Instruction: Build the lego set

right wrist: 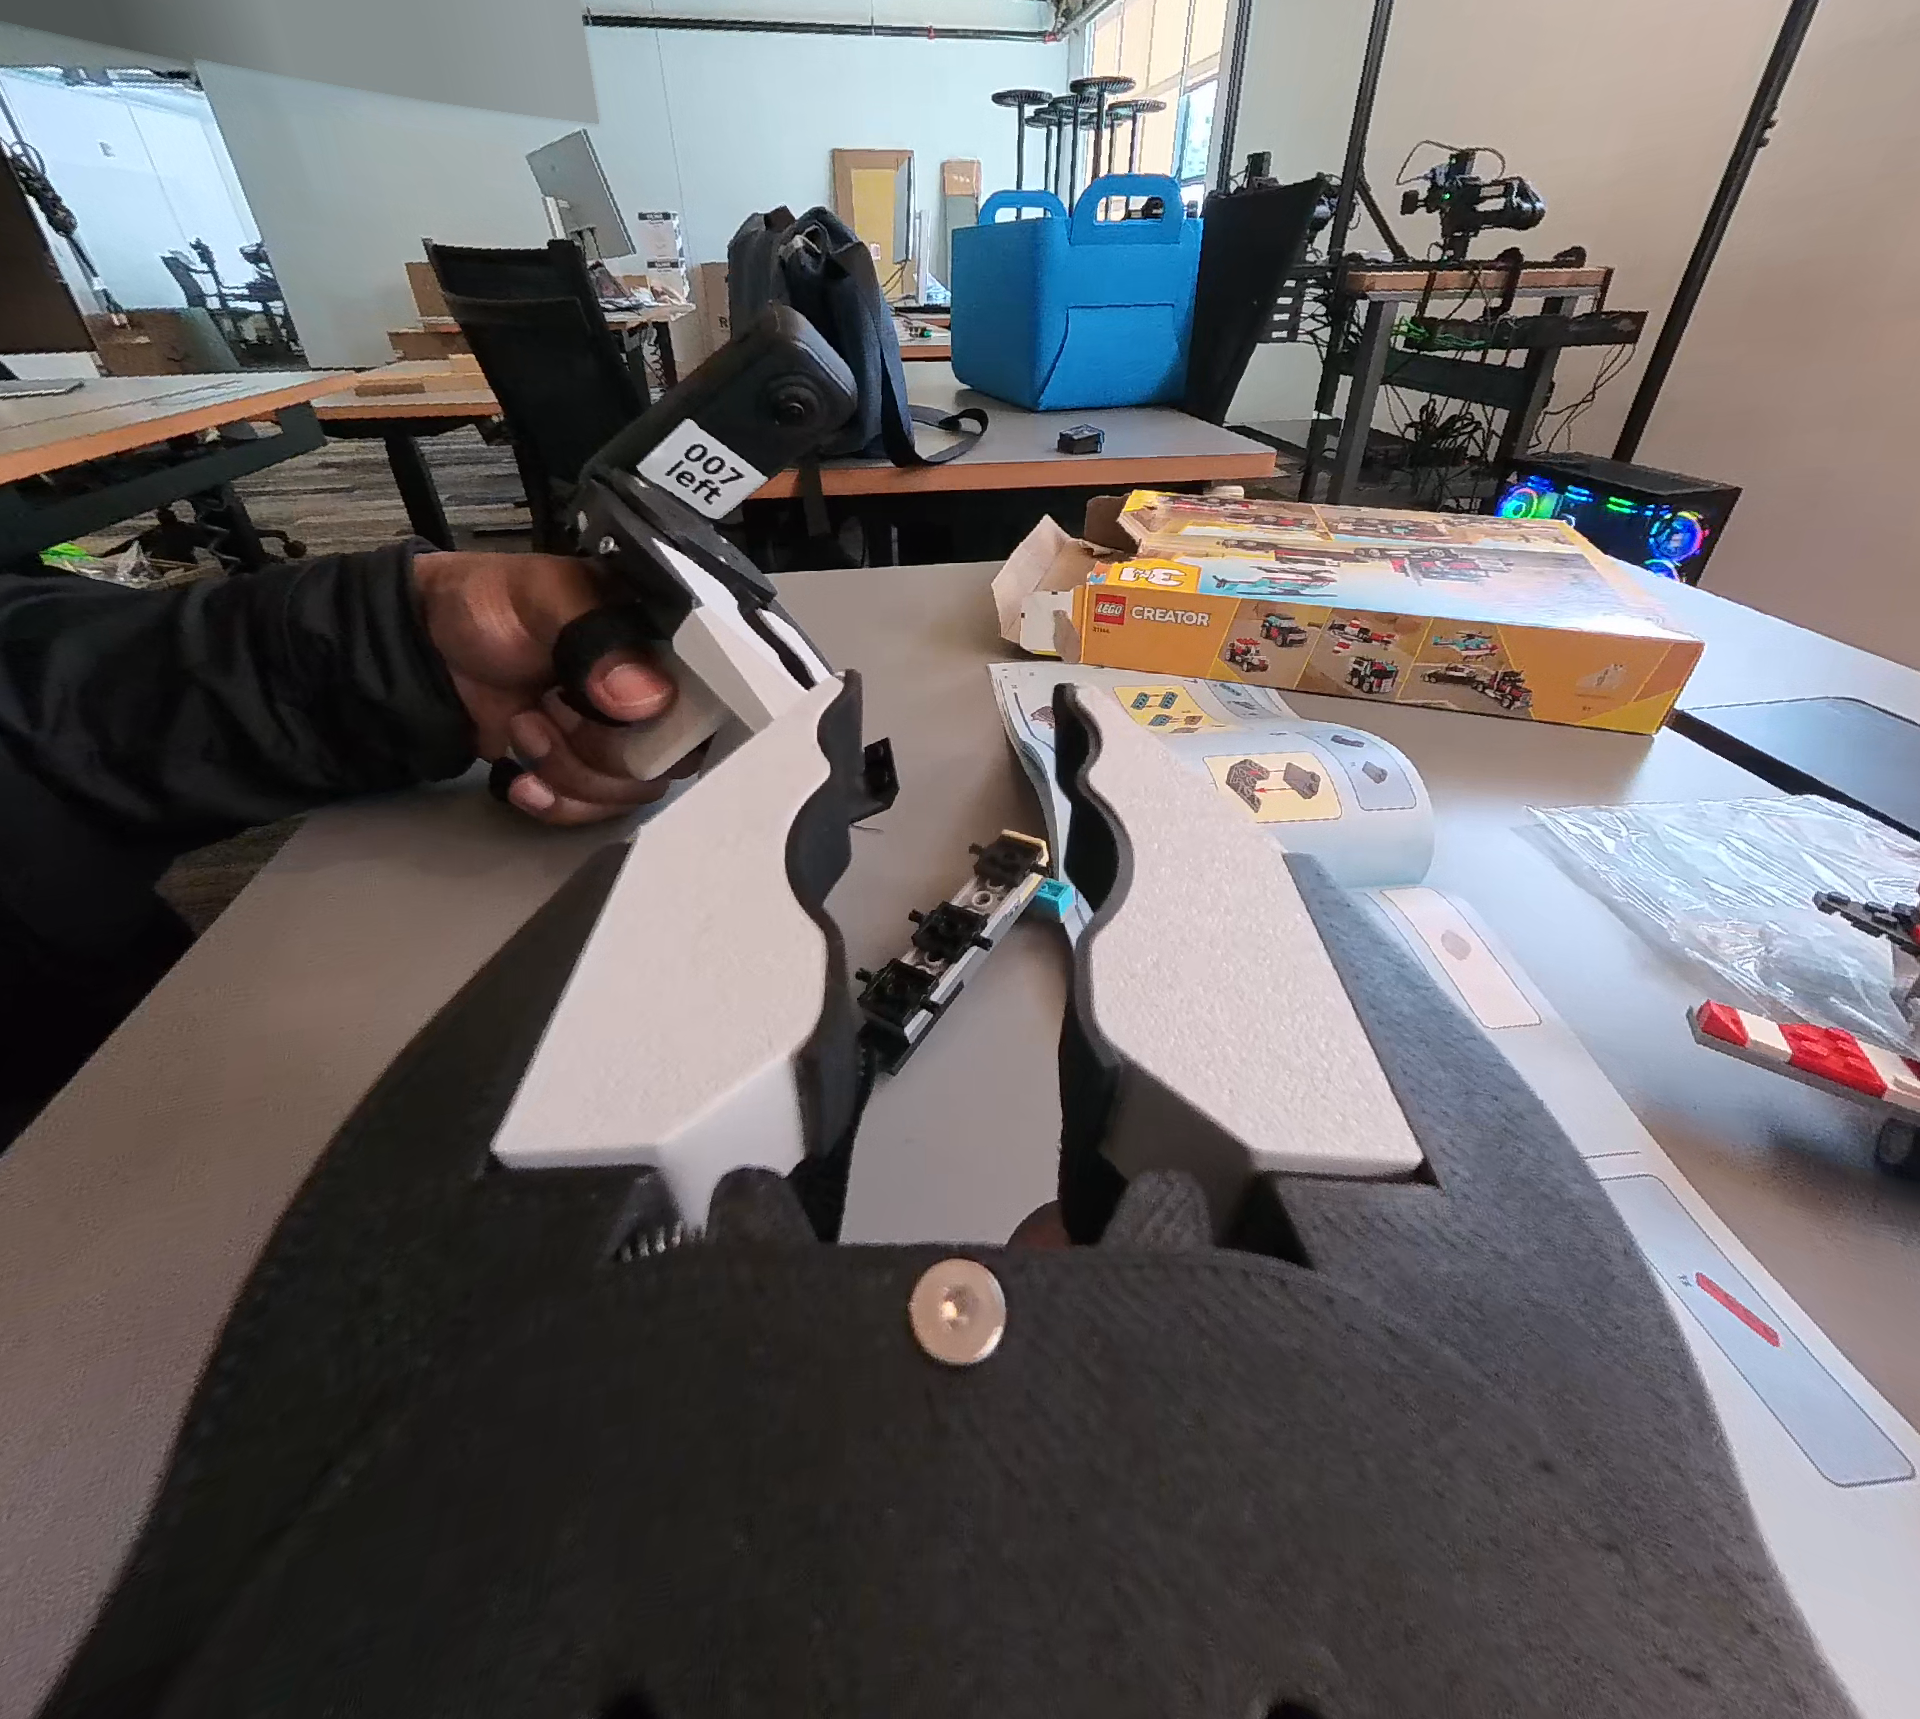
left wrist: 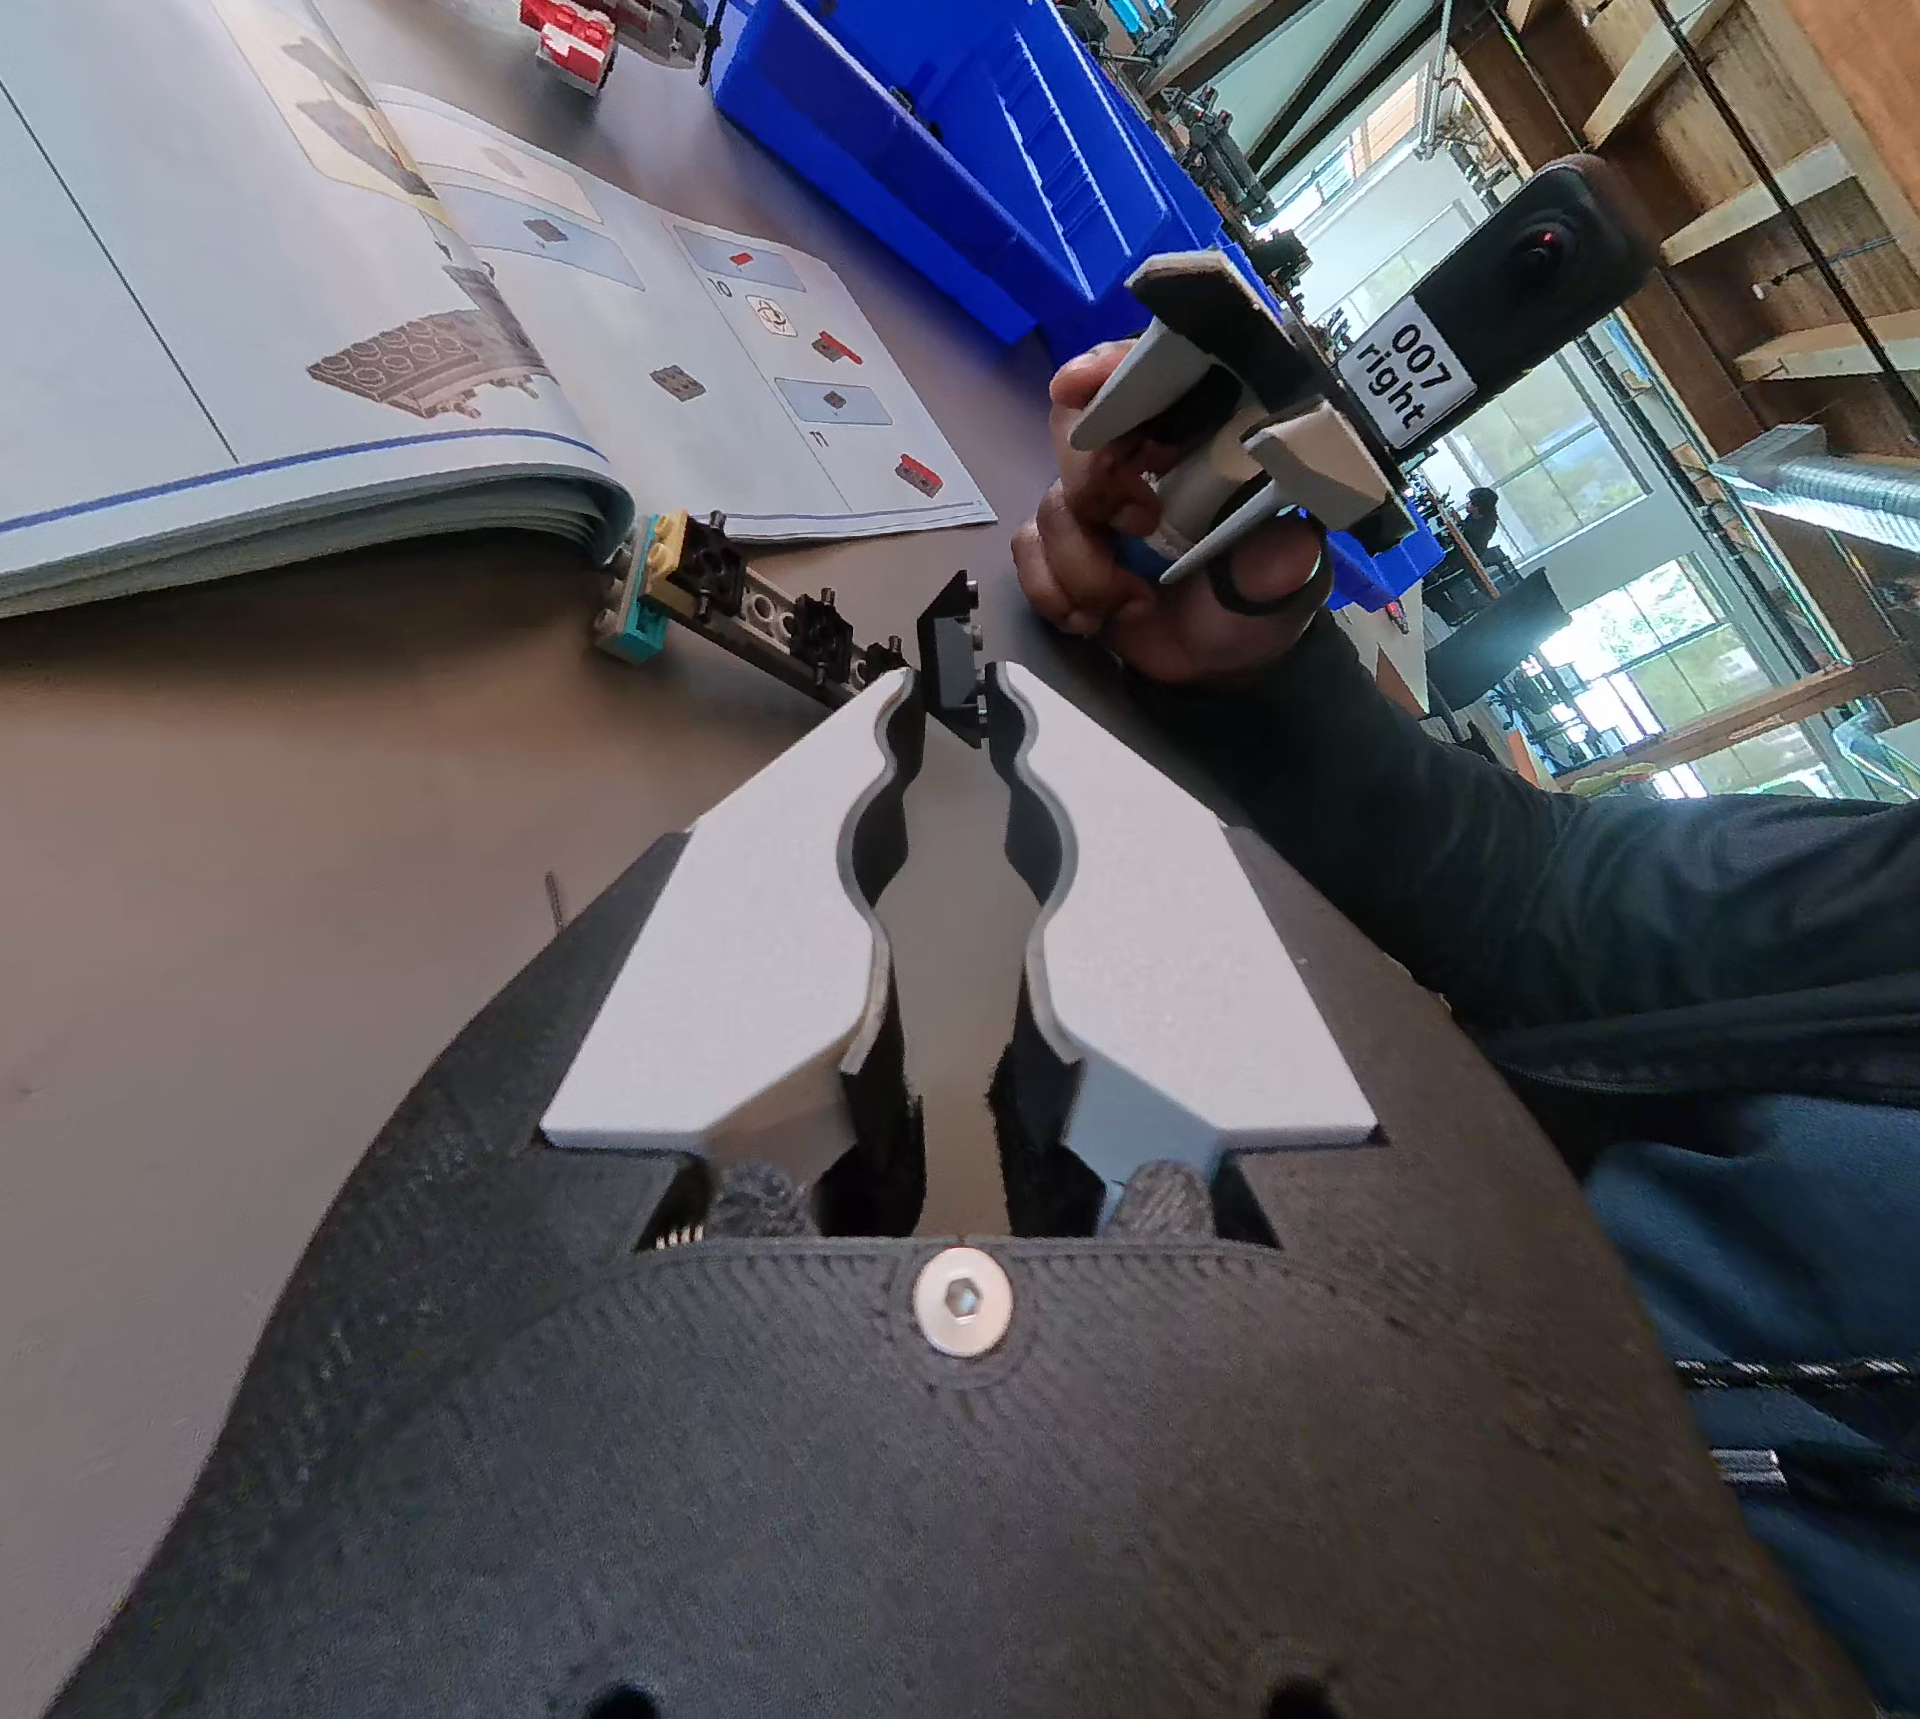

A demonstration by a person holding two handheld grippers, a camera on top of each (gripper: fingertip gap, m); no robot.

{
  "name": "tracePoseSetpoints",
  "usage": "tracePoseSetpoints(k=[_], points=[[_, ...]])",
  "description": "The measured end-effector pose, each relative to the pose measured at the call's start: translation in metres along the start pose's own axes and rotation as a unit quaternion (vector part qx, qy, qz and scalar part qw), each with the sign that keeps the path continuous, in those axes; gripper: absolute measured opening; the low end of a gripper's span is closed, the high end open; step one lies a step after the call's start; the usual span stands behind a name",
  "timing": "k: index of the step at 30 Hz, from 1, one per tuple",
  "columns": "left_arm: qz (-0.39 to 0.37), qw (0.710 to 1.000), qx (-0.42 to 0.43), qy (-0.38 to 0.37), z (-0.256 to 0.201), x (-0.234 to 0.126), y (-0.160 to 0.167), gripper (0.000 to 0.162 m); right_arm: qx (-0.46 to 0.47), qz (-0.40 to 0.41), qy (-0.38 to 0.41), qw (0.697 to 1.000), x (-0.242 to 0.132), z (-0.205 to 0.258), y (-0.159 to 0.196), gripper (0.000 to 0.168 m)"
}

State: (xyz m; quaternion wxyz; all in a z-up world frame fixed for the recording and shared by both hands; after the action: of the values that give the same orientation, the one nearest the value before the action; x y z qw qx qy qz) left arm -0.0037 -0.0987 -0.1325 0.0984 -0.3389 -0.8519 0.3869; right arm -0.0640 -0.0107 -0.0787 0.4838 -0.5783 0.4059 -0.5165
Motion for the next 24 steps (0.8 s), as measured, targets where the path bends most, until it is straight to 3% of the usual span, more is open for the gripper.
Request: tracePoseSetpoints(k=[24], points=[[0.002, 1.000, 0.000, -0.001, 0.0000, 0.0006, 0.0005, 0.011, 0.006, 0.003, -0.006, 1.000, -0.0006, 0.0006, 0.0007, 0.034]])
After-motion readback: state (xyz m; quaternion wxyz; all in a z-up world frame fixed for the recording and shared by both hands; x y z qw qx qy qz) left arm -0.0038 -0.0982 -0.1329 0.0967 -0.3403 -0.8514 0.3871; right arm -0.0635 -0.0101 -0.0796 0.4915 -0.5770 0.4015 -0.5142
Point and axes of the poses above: each gripper's, where its closed fingertips meet, x out along the fingers, y out of its underside, z = x × y across the jaws, the point moved 3 cm from there along -x, back along the fingers, and after that the axes turned 10 degrees about -z, right-handed, at the moved point
